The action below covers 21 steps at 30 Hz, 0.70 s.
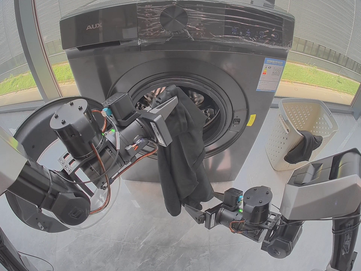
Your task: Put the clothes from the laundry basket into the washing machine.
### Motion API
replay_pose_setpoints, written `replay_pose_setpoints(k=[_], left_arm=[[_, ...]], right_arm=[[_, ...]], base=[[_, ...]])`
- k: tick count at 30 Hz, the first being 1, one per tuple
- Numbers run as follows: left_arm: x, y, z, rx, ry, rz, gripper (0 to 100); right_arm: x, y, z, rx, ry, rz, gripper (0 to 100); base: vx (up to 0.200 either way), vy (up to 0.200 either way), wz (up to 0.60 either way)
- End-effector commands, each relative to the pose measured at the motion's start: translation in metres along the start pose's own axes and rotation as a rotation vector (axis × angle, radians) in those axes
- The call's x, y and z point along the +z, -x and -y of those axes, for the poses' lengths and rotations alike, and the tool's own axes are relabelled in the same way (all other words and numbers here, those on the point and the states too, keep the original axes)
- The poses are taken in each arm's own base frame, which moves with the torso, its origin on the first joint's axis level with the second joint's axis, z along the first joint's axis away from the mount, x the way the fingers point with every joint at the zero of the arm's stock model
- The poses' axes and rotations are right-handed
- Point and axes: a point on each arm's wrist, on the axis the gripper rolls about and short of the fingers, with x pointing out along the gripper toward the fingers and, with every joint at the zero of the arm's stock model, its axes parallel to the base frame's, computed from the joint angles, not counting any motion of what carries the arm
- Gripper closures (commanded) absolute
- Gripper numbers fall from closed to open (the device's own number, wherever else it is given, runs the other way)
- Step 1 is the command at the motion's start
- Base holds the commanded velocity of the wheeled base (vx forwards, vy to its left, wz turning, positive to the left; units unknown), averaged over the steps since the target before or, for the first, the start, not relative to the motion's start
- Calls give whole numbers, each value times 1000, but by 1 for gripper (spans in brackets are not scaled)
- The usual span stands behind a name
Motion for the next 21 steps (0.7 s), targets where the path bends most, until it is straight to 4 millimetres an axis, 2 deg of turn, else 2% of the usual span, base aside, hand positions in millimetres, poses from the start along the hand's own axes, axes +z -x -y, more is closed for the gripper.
replay_pose_setpoints(k=[1,4,10,21], left_arm=[[0,0,3,-8,2,1,100],[0,0,3,-8,2,1,100],[0,0,3,-6,3,-3,100],[2,1,4,3,3,5,100]], right_arm=[[-2,-9,-1,32,-8,4,0],[0,-12,-1,44,-10,12,0],[-1,-37,4,69,-47,30,0],[-4,-53,0,113,-96,37,0]], base=[[0,0,0],[0,0,0],[0,0,0],[0,0,0]])
